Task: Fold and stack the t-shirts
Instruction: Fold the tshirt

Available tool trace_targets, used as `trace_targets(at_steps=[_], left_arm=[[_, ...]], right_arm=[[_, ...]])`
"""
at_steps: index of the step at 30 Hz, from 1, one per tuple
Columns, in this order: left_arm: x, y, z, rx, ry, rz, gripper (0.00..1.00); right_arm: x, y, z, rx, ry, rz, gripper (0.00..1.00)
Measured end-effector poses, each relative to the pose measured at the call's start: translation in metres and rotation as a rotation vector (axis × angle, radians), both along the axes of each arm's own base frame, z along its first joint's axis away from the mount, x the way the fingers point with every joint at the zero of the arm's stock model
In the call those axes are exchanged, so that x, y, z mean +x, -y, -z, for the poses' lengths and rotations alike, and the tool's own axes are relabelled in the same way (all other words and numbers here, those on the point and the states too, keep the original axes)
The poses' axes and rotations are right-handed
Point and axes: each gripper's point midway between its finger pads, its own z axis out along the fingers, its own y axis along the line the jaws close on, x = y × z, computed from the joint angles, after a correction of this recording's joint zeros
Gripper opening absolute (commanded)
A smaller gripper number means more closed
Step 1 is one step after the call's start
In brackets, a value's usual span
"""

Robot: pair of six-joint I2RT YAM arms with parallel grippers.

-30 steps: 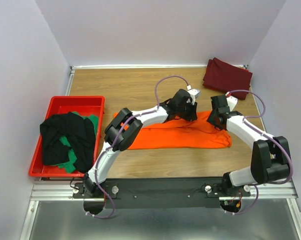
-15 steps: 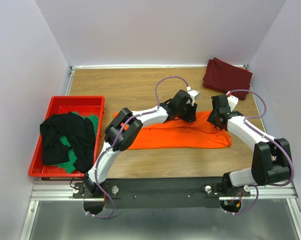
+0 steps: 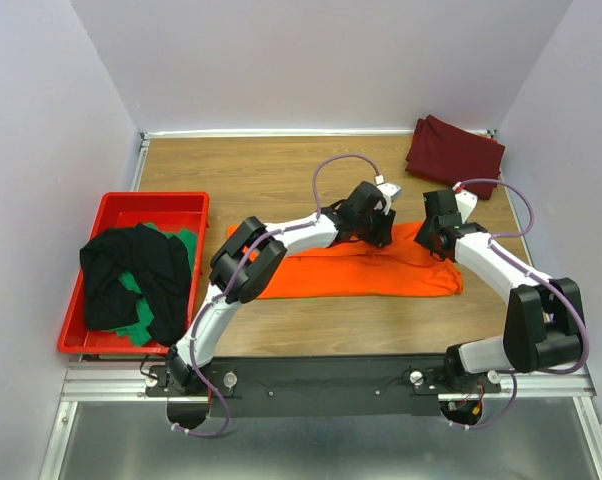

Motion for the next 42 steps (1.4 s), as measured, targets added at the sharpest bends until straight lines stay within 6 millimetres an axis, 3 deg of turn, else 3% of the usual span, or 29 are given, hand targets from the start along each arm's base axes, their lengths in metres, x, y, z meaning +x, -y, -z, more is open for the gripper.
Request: trace_targets(at_steps=[9, 13, 27, 33, 42], left_arm=[[-0.007, 0.007, -0.004, -0.001, 0.012, 0.035, 0.43], [-0.008, 0.009, -0.006, -0.001, 0.015, 0.039, 0.37], [-0.011, 0.007, -0.003, 0.025, 0.009, 0.048, 0.00], [-0.015, 0.006, 0.000, 0.034, 0.010, 0.057, 0.00], [-0.032, -0.013, 0.000, 0.060, -0.001, 0.066, 0.00]], right_arm=[[-0.001, 0.000, -0.002, 0.001, 0.006, 0.000, 0.51], [0.000, 0.000, -0.004, 0.003, 0.015, 0.000, 0.51], [0.000, 0.000, -0.009, 0.006, 0.031, -0.001, 0.51], [0.000, 0.000, -0.009, 0.006, 0.029, -0.001, 0.51], [0.000, 0.000, -0.009, 0.006, 0.030, -0.001, 0.51]])
